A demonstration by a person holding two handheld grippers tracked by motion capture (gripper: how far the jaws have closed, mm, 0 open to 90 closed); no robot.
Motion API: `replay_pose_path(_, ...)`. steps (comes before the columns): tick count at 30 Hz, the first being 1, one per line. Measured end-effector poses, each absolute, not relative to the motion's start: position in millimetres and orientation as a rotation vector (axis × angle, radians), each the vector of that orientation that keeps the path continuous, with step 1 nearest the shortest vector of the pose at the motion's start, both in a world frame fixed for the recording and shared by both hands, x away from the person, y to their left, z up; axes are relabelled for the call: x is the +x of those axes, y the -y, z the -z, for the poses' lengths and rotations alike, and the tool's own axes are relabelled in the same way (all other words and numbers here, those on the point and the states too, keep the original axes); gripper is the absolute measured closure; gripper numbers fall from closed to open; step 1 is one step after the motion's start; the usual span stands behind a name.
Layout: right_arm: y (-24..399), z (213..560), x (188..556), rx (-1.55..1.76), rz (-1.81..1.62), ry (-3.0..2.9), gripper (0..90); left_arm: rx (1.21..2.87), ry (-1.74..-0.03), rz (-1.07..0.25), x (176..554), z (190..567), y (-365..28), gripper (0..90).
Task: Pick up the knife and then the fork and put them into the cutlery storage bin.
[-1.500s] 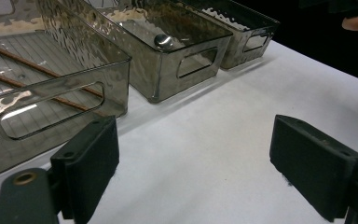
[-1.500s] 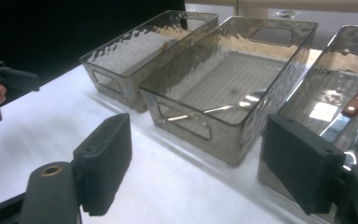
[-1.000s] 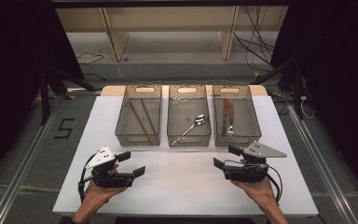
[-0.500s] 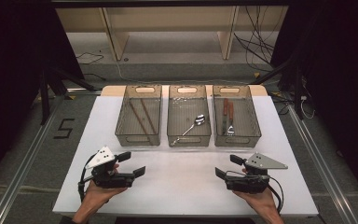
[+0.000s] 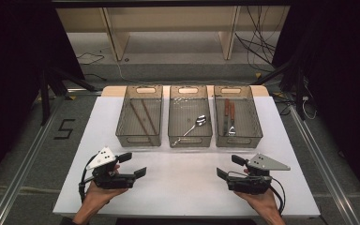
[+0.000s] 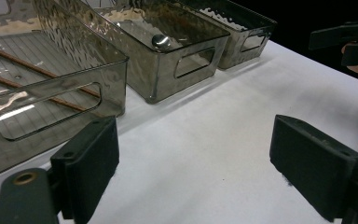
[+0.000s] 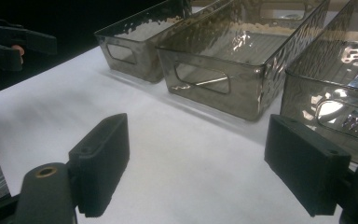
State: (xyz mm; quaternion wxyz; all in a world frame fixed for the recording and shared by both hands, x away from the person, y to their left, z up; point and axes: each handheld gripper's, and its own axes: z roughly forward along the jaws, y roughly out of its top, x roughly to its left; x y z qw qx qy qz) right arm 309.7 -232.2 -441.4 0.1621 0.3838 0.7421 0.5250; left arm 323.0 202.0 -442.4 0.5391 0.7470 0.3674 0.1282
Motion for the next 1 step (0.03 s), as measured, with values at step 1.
replay_pose_path(1, 232.2, 441.4, 309.8, 1.096, -1.497, -2.118, 22.7, 1.776, -0.874, -0.305, 323.0, 442.4, -201.9, 15.1)
